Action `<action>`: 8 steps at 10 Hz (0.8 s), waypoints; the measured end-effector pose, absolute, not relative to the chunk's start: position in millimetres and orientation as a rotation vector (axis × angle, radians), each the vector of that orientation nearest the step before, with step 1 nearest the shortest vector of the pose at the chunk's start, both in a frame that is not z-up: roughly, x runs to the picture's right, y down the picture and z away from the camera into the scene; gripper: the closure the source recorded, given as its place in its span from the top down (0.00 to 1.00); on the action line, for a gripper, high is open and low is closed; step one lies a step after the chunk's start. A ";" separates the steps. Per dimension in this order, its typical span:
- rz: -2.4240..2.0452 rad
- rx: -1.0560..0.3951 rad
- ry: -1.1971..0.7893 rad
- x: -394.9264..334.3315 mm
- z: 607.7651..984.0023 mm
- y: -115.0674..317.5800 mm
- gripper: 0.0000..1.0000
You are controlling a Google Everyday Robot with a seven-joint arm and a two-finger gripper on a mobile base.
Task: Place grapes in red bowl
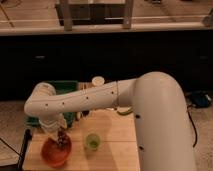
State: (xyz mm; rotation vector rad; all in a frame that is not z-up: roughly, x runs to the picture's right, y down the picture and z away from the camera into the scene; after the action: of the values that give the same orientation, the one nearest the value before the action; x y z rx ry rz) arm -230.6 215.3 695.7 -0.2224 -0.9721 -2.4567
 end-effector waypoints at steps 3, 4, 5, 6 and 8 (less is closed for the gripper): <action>-2.447 -0.221 -0.971 -232.2 694.7 217.6 0.80; -2.444 -0.222 -0.971 -232.5 694.7 218.1 0.80; -2.442 -0.223 -0.972 -232.5 694.7 218.5 0.80; -2.439 -0.224 -0.972 -232.8 694.6 218.3 0.80; -2.436 -0.224 -0.974 -233.9 694.9 218.6 0.80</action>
State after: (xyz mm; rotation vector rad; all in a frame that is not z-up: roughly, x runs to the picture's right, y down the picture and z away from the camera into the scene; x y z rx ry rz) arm -233.9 218.6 694.9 -0.2241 -0.9742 -2.4357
